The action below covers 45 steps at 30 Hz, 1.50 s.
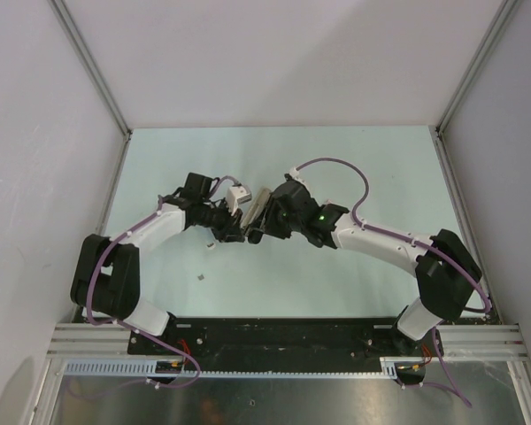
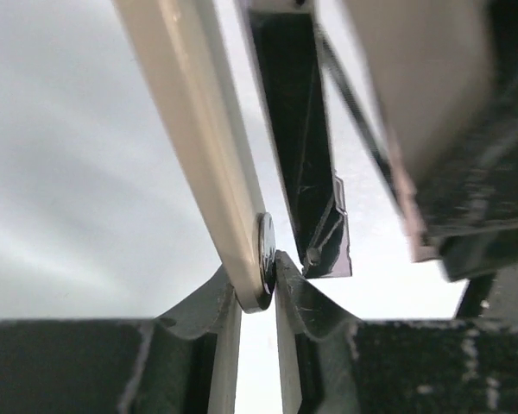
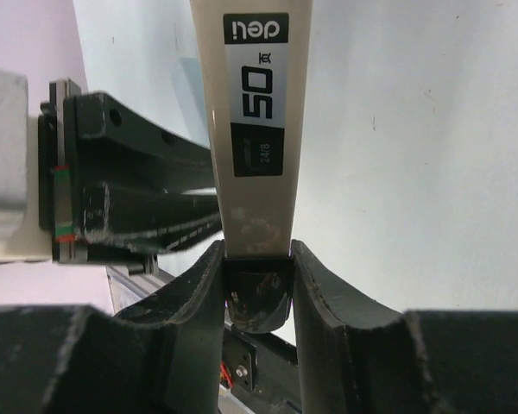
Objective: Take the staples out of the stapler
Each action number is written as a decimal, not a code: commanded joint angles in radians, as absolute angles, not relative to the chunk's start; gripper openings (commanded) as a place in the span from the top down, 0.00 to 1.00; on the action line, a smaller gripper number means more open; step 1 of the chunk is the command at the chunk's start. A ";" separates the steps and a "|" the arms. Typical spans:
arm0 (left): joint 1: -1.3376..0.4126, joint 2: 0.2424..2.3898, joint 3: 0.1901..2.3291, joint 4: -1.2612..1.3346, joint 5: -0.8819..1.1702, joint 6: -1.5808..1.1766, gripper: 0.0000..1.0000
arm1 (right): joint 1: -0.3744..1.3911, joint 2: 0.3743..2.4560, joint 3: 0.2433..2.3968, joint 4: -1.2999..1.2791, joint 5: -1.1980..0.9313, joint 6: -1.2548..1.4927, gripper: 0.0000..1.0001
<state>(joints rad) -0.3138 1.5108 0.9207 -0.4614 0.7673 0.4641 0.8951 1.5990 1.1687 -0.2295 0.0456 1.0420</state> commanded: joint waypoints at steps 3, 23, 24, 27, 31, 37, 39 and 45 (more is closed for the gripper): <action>-0.311 1.502 0.963 -0.346 0.535 0.513 0.94 | 0.897 1.553 1.164 -0.221 -0.034 0.998 1.00; -0.404 1.497 0.941 -0.157 0.241 0.711 0.94 | 0.839 1.497 1.074 -0.321 -0.070 0.699 1.00; -0.415 1.488 0.923 -0.130 0.221 0.721 0.94 | 0.834 1.494 1.071 -0.324 -0.071 0.686 1.00; -0.441 1.473 0.884 -0.056 0.167 0.745 0.94 | 0.823 1.484 1.057 -0.335 -0.074 0.639 1.00; -0.449 1.470 0.839 0.053 0.103 0.778 0.94 | 0.813 1.454 1.014 -0.334 -0.087 0.598 1.00; -0.461 1.469 0.735 0.243 0.014 0.886 0.94 | 0.811 1.409 0.943 -0.329 -0.096 0.571 1.00; -0.475 1.467 0.696 0.306 -0.016 0.937 0.94 | 0.811 1.399 0.928 -0.325 -0.096 0.566 1.00; -0.535 1.474 0.604 0.462 -0.093 1.071 0.94 | 0.810 1.399 0.917 -0.321 -0.099 0.548 1.00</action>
